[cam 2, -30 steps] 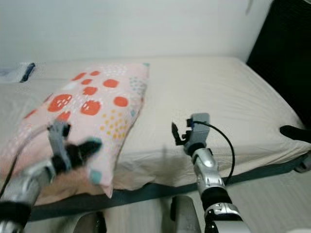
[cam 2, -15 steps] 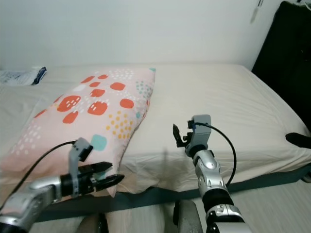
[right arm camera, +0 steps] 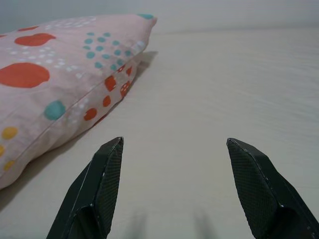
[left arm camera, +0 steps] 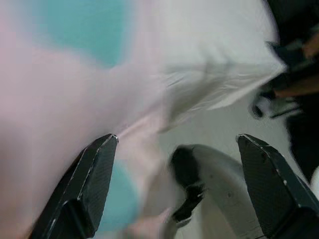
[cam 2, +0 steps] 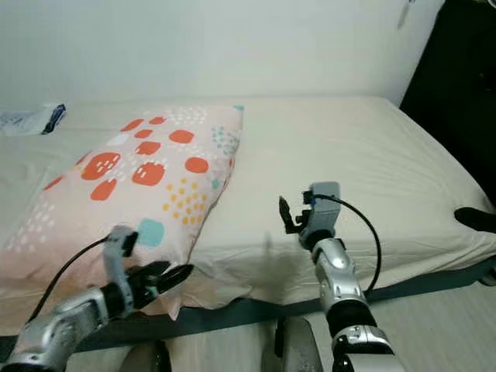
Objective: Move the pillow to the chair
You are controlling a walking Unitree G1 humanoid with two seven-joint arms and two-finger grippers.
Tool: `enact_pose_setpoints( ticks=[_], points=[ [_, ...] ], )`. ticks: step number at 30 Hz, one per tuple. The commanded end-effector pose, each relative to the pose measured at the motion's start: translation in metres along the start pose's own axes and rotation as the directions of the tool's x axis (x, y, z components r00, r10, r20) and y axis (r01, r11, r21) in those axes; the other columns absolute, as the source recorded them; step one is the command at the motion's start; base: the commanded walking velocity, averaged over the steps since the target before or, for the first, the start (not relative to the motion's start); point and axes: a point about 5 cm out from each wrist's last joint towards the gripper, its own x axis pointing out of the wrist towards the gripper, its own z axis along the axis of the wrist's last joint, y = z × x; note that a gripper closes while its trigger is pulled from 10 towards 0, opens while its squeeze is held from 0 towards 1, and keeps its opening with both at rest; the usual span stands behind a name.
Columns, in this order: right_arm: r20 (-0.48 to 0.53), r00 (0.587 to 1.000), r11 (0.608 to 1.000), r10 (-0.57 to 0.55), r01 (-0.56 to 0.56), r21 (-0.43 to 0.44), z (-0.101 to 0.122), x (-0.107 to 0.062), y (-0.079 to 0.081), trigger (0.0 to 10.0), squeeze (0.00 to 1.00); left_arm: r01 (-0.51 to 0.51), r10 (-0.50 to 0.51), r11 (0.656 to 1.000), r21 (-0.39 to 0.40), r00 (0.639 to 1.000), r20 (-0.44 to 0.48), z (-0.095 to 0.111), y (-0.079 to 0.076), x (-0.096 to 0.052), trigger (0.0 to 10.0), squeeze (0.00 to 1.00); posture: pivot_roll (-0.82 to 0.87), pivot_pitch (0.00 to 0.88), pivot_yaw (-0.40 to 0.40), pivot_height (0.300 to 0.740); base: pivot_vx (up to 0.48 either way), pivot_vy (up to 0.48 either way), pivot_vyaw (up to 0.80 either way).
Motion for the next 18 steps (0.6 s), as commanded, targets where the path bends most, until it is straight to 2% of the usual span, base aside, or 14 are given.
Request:
enact_pose_setpoints(
  ticks=[1, 5, 8, 10, 11, 13, 15, 16, 17, 18],
  points=[
    [0.0, 1.0, 1.0, -0.009, 0.009, 0.017, -0.002, -0.001, 0.0, 10.0, 0.0, -0.09, 0.089, 0.995, -0.049, 0.996, -0.033, -0.004, 0.019, -0.018, 10.0, 1.0, -0.01, 0.016, -0.087, 0.563, 0.0, 0.0, 0.0],
    [-0.003, 1.0, 1.0, -0.006, 0.006, 0.018, -0.002, 0.0, 0.001, 10.0, 0.0, -0.144, 0.14, 0.988, -0.057, 0.988, -0.07, -0.011, 0.029, -0.027, 10.0, 1.0, 0.0, 0.016, -0.088, 0.563, 0.0, 0.0, 0.0],
    [-0.004, 1.0, 1.0, 0.0, 0.0, 0.021, -0.002, 0.002, 0.005, 10.0, 0.0, -0.328, 0.317, 0.944, -0.046, 0.936, -0.155, -0.028, 0.053, -0.039, 10.0, 1.0, 0.0, 0.015, -0.088, 0.563, 0.0, 0.0, 0.0],
    [-0.003, 1.0, 1.0, 0.002, -0.002, 0.021, -0.001, 0.003, 0.005, 10.0, 0.0, -0.377, 0.364, 0.926, -0.033, 0.911, -0.196, -0.035, 0.057, -0.042, 10.0, 1.0, 0.0, 0.016, -0.089, 0.563, 0.0, 0.0, 0.0],
    [-0.003, 1.0, 1.0, 0.002, -0.002, 0.021, -0.001, 0.003, 0.005, 10.0, 0.0, -0.377, 0.364, 0.926, -0.033, 0.911, -0.196, -0.035, 0.057, -0.042, 10.0, 1.0, 0.0, 0.016, -0.089, 0.563, 0.0, 0.0, 0.0],
    [-0.002, 1.0, 1.0, 0.002, -0.002, 0.021, -0.001, 0.002, 0.005, 10.0, 0.0, -0.392, 0.368, 0.918, -0.065, 0.899, -0.237, -0.041, 0.056, -0.046, 10.0, 1.0, 0.0, 0.016, -0.089, 0.563, 0.0, 0.0, 0.0],
    [-0.003, 1.0, 1.0, 0.002, -0.002, 0.021, -0.002, 0.002, 0.004, 10.0, 0.0, -0.372, 0.343, 0.911, -0.179, 0.924, -0.171, -0.038, 0.054, -0.044, 10.0, 1.0, 0.0, 0.017, -0.09, 0.563, 0.0, 0.0, 0.0],
    [-0.003, 1.0, 1.0, 0.002, -0.002, 0.021, -0.002, 0.002, 0.004, 10.0, 0.0, -0.372, 0.343, 0.911, -0.179, 0.924, -0.171, -0.038, 0.054, -0.044, 10.0, 1.0, 0.0, 0.017, -0.09, 0.563, 0.0, 0.0, 0.0],
    [-0.003, 1.0, 1.0, 0.002, -0.002, 0.021, -0.002, 0.002, 0.004, 10.0, 0.0, -0.329, 0.317, 0.907, -0.263, 0.944, -0.09, -0.033, 0.051, -0.041, 10.0, 1.0, 0.0, 0.018, -0.09, 0.563, 0.0, 0.0, 0.0],
    [-0.003, 1.0, 1.0, 0.002, -0.002, 0.021, -0.002, 0.002, 0.004, 10.0, 0.0, -0.329, 0.317, 0.907, -0.263, 0.944, -0.09, -0.033, 0.051, -0.041, 10.0, 1.0, 0.0, 0.018, -0.09, 0.563, 0.0, 0.0, 0.0]
  ],
)
